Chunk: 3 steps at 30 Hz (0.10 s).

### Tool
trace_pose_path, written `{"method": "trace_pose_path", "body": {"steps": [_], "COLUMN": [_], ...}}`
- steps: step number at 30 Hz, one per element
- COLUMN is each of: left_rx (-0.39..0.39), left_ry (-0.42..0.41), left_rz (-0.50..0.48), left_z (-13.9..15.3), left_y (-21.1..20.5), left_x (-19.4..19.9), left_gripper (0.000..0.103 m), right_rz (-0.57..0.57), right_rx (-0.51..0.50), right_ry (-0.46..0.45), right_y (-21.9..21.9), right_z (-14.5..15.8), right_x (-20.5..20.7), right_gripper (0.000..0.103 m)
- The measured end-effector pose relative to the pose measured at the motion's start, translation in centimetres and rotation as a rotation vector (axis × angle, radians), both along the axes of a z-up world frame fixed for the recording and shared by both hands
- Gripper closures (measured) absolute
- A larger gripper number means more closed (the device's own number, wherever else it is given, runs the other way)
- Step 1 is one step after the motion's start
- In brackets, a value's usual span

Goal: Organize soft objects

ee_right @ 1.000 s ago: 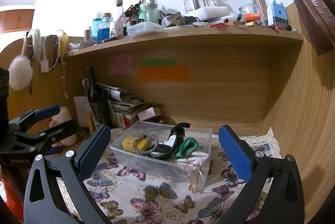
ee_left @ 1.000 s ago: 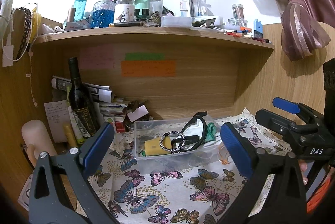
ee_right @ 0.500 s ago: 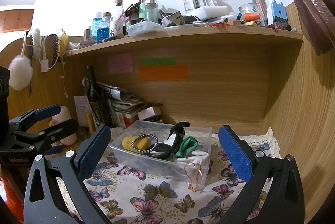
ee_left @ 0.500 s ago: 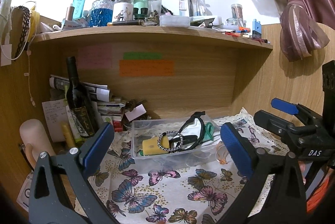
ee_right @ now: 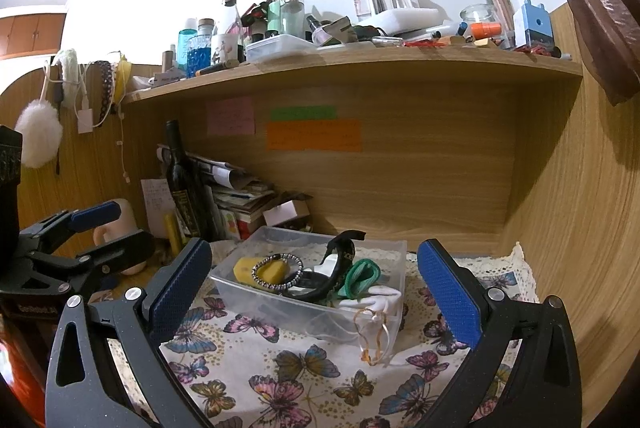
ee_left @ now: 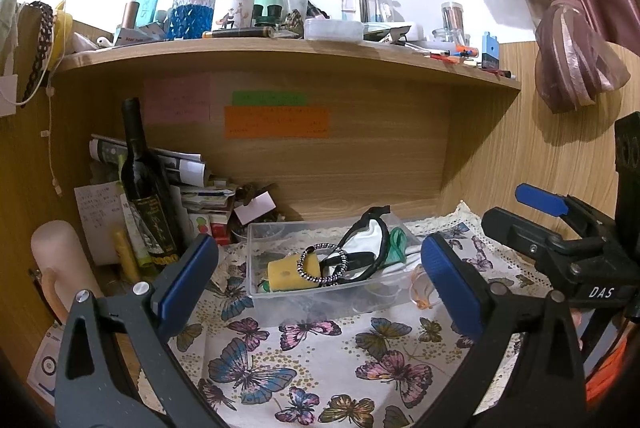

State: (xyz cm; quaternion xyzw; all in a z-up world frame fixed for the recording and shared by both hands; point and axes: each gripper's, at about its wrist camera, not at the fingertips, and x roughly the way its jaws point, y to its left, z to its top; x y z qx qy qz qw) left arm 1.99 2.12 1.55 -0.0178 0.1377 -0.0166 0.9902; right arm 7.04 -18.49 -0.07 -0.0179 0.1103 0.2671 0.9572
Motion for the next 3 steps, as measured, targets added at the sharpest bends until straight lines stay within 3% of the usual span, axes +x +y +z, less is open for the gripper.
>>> {"method": "trace_pose_path", "body": {"steps": [3], "left_rx": [-0.013], "left_ry": [0.001], "left_rz": [-0.006], "left_z": [-0.05], "left_y": [0.26], "left_x": [0.07], "left_gripper": [0.0], "right_rz": [0.0], "right_rx": [-0.003], "right_ry": [0.0], "right_y": [0.03], "right_z": [0.01], "right_x": [0.07], "right_gripper": [0.0]}}
